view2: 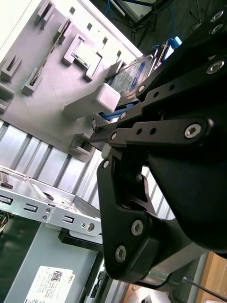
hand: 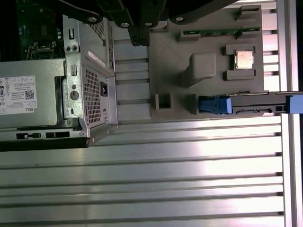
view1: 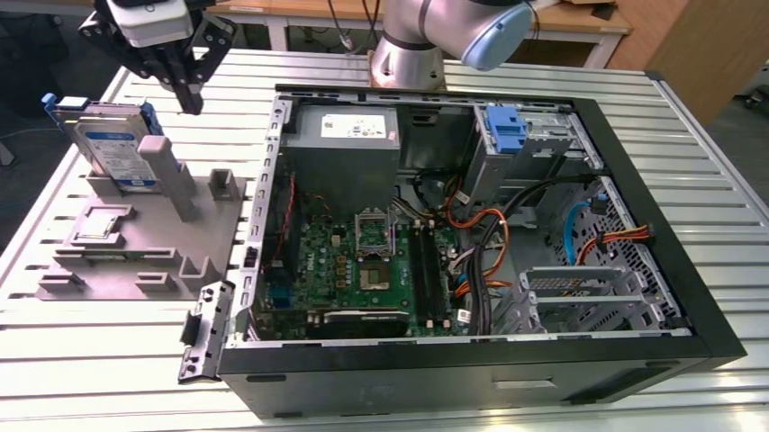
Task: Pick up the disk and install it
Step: 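Reach for the disk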
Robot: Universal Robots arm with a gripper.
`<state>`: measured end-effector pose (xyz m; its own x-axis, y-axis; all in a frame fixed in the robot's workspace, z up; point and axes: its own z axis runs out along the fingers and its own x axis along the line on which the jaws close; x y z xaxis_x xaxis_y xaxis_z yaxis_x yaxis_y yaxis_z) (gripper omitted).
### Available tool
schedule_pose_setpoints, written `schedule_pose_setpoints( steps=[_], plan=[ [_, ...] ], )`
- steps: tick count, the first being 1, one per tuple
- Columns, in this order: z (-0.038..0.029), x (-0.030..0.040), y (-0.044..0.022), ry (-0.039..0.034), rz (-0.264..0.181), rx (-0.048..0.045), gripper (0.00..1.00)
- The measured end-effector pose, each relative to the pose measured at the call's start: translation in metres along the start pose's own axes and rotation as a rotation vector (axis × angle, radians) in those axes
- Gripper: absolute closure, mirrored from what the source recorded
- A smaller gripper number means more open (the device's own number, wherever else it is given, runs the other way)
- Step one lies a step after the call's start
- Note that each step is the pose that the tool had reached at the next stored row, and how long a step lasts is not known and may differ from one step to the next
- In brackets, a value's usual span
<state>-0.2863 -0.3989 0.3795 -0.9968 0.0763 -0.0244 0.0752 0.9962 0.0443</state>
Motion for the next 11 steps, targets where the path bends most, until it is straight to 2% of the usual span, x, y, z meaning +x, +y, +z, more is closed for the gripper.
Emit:
schedule_pose_setpoints(
  steps=[11],
  plan=[
    [0.0004, 0.0077, -0.0006, 0.0000, 0.000, 0.0000, 0.90]
  ],
)
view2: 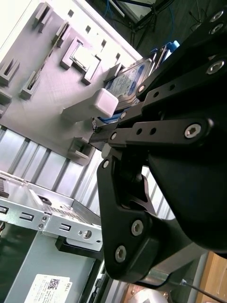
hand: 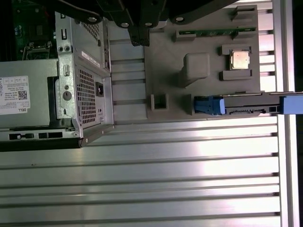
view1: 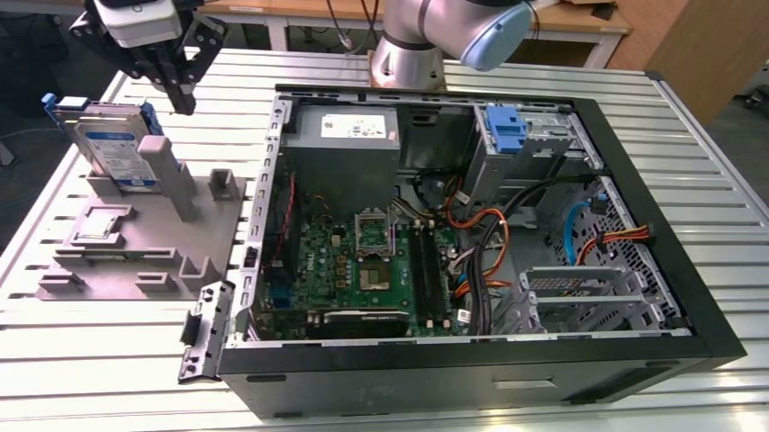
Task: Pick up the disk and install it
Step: 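Reach for the disk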
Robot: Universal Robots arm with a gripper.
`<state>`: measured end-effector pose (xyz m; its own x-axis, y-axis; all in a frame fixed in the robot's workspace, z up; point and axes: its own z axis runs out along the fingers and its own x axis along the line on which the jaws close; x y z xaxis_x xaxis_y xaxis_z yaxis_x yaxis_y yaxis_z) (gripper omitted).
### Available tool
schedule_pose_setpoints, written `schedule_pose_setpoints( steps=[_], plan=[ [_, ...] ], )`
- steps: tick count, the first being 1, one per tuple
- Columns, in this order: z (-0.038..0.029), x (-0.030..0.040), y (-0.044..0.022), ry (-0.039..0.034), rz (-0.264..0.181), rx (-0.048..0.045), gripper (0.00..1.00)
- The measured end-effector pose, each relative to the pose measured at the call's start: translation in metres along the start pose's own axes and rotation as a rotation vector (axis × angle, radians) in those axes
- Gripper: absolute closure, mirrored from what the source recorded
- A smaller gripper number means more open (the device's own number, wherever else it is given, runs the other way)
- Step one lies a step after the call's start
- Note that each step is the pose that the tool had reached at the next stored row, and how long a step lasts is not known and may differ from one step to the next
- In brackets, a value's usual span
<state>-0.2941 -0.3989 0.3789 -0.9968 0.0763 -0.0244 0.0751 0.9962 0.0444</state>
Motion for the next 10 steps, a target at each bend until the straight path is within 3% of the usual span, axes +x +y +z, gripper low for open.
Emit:
schedule_pose_setpoints(
  steps=[10],
  plan=[
    [0.0006, 0.0049, -0.0004, 0.0000, 0.000, 0.0000, 0.90]
  ],
)
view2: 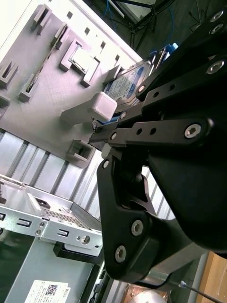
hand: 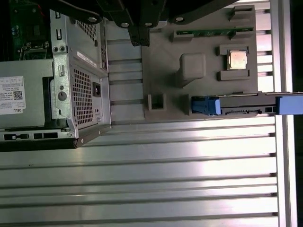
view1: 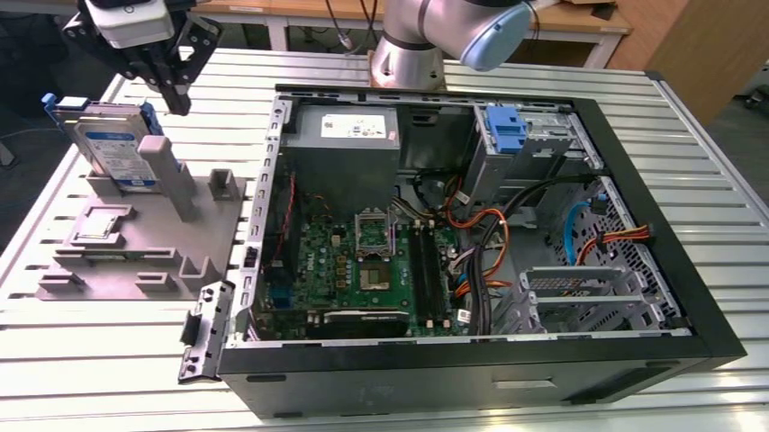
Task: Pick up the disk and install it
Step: 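Reach for the disk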
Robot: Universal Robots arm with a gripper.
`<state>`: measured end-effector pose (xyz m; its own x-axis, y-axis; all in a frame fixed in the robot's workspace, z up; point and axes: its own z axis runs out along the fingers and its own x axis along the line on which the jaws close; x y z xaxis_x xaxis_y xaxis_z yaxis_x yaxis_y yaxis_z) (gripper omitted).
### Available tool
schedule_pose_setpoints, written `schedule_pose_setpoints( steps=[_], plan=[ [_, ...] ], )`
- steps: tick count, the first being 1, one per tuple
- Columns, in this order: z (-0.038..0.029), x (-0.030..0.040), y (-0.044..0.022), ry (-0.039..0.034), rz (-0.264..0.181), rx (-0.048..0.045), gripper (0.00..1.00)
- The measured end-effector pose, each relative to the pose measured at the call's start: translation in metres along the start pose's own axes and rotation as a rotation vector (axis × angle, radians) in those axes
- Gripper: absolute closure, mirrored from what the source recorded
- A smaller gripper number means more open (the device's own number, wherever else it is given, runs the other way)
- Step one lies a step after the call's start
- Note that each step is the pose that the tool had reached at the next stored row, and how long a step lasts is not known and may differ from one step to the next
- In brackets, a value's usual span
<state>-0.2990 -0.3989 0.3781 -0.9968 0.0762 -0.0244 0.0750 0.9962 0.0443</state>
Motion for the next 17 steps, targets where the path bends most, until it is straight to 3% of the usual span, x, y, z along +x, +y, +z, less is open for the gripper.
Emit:
schedule_pose_setpoints(
  steps=[17],
  plan=[
    [0.0006, 0.0043, -0.0004, -0.0001, 0.000, -0.0001, 0.90]
  ],
)
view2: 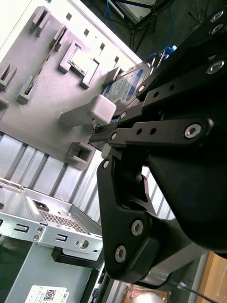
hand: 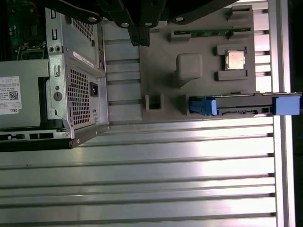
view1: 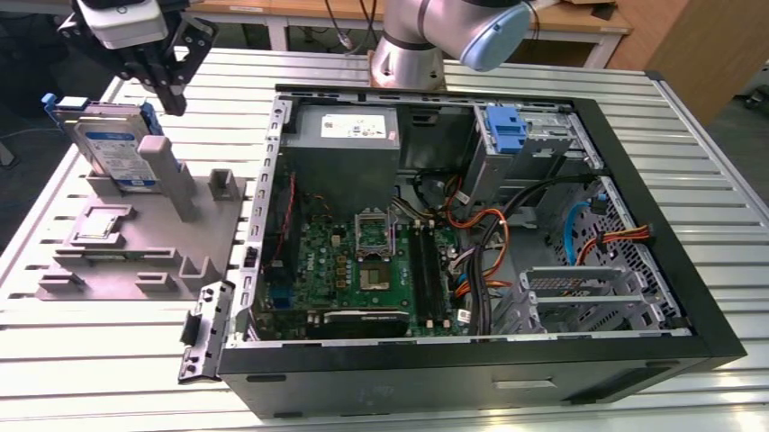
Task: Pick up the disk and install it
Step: 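Reach for the disk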
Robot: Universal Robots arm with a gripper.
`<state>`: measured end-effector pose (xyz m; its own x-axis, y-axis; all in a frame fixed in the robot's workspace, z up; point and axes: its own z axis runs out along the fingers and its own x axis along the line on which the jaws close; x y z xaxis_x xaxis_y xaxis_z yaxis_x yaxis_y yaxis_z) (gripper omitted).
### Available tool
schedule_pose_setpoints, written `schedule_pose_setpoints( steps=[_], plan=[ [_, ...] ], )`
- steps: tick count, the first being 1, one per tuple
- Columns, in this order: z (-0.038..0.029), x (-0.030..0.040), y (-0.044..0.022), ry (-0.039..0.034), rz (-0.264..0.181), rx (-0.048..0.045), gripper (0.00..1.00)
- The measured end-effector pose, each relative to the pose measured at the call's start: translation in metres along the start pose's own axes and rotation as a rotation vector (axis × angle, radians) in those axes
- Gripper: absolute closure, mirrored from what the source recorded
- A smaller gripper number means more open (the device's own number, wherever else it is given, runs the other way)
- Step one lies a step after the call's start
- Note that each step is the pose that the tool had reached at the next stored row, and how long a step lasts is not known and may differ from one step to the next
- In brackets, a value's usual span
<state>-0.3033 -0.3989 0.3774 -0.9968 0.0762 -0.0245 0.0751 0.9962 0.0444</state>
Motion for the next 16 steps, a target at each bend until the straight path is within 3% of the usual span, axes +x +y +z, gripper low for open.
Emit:
schedule_pose_setpoints(
  steps=[16],
  plan=[
    [0.0002, 0.0045, -0.0003, 0.0001, 0.000, 0.0000, 0.90]
  ],
)
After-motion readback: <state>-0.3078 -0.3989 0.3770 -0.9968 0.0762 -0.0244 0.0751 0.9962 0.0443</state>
